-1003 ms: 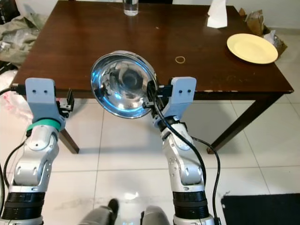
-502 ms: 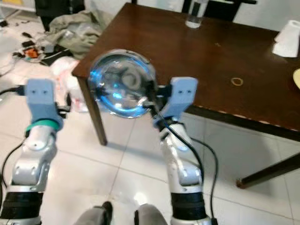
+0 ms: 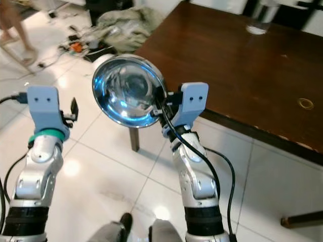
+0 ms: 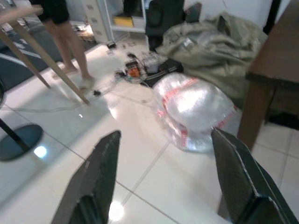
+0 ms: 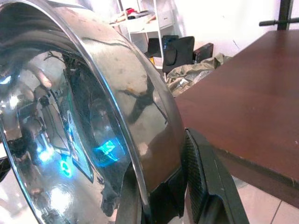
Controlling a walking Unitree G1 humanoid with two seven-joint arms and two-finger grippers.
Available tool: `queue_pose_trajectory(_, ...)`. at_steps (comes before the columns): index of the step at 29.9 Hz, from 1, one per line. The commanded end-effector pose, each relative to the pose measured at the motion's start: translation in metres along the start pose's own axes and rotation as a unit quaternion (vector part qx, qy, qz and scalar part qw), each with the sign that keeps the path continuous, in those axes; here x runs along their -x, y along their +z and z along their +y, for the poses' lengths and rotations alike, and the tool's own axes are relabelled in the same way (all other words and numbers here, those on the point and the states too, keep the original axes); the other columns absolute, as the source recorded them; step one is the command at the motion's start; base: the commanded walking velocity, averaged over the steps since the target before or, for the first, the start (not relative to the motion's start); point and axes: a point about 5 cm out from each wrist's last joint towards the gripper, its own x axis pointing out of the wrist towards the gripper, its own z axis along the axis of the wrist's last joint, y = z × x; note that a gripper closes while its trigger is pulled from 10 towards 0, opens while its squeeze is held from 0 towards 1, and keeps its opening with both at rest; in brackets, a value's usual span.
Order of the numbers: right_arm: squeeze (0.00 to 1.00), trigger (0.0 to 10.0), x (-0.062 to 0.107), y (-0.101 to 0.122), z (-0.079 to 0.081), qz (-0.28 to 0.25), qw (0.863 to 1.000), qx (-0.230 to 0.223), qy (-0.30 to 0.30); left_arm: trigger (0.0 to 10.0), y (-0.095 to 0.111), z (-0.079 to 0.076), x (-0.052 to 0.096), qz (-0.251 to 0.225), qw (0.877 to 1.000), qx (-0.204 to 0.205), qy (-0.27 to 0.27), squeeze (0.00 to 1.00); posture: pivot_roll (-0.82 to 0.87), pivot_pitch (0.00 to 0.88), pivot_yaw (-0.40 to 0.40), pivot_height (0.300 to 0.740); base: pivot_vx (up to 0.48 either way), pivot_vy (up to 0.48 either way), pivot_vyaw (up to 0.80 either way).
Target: Setting the table
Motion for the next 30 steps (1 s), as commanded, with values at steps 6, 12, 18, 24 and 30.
queue_pose_trajectory(6,0.00,10.0,-0.0009,0.0032,0.0041,-0.011,1.000,-0.005,0.009,10.0,-0.0048,0.0058,-0.0002,0.011,1.000,-0.006,0.014,0.00,-0.18,0.000,0.035,0.740,0.000,0.000,0.80)
queue_pose_trajectory(12,0.00,10.0,-0.0011,0.0033,0.0043,-0.011,1.000,-0.005,0.010,10.0,-0.0048,0.0061,-0.0006,0.011,1.000,-0.006,0.016,0.00,-0.18,0.000,0.035,0.740,0.000,0.000,0.80)
queue_pose_trajectory(18,0.00,10.0,-0.0013,0.0032,0.0039,-0.010,1.000,-0.003,0.010,10.0,-0.0055,0.0060,-0.0009,0.013,1.000,-0.007,0.017,0.00,-0.18,0.000,0.033,0.740,0.000,0.000,0.80)
queue_pose_trajectory(24,0.00,10.0,-0.0015,0.0026,0.0030,-0.009,1.000,-0.003,0.009,10.0,-0.0059,0.0058,-0.0008,0.014,1.000,-0.008,0.019,0.00,-0.18,0.000,0.031,0.740,0.000,0.000,0.80)
queue_pose_trajectory(30,0.00,10.0,-0.0014,0.0027,0.0017,-0.008,1.000,-0.002,0.006,10.0,-0.0068,0.0058,-0.0006,0.016,1.000,-0.008,0.022,0.00,-0.18,0.000,0.030,0.740,0.000,0.000,0.80)
